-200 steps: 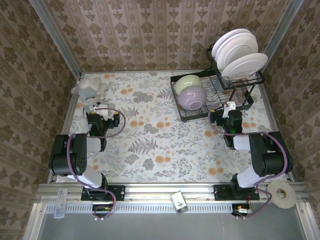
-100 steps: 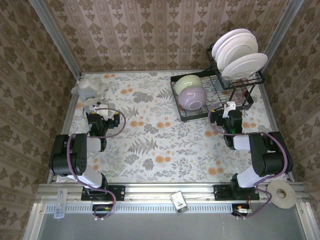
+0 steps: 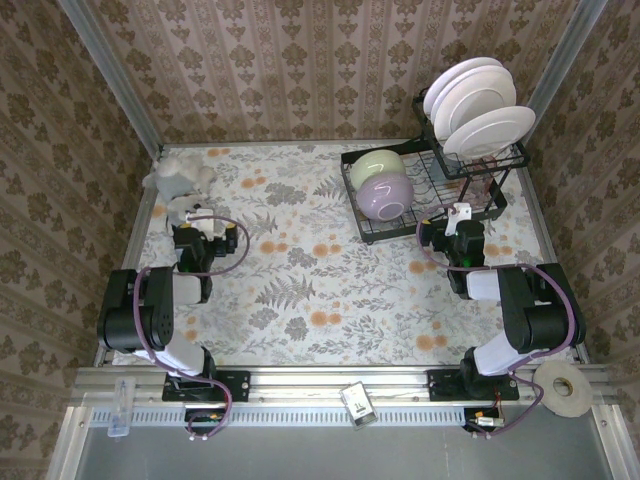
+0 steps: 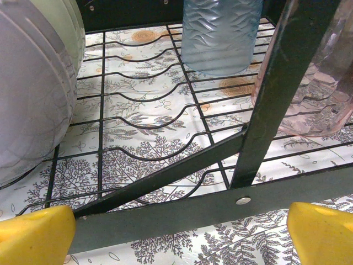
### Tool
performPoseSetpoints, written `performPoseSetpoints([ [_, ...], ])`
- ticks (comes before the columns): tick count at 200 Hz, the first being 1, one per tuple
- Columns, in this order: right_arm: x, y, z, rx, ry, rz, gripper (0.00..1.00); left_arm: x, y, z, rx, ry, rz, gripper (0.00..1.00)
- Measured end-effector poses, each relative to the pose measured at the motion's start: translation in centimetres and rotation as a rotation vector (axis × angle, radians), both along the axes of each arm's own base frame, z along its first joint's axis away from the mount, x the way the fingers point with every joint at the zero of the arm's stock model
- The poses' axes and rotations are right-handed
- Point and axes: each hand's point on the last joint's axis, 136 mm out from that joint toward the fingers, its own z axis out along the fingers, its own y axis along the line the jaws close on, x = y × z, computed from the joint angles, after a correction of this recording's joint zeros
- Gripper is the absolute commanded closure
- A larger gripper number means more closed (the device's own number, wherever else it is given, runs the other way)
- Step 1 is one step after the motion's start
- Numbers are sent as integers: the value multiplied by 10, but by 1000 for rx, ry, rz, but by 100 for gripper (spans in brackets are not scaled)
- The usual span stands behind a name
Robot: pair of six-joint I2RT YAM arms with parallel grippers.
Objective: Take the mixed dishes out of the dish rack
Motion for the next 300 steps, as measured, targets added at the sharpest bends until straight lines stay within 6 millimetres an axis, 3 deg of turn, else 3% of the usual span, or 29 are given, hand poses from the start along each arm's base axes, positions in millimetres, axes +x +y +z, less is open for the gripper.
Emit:
performPoseSetpoints([
  [45,0,-1,0,1,0,-2,0,0,7,2,-5,-1,39,0],
  [64,-2,-4,1,1,-4,-23,0,-5,14,12,-4,-5,79,0],
  [83,-11,-15,12,-1,-17,-88,0,-10,21,36,-6,-39,128,0],
  [116,-22,-26,64,15,-145,-161,0,-16,35,91,-39,-102,223,0],
  [136,-34,-32,84,38,-185,-205,0,-21,35,126,-92,-128,256,0],
  [174,-60,-53,95,182,-186,-374,0,-41,36,167,-237,-100,324,0],
  [203,-82,-78,88,358,-134,-592,0,-50,32,168,-331,10,336,0],
  [229,-89,-80,88,471,-90,-665,0,-60,19,152,-396,129,291,0],
  [254,-92,-64,83,572,-30,-679,8,-68,-1,141,-442,227,203,0],
  [300,-85,-8,59,650,141,-647,20,-81,-44,142,-432,335,12,0],
])
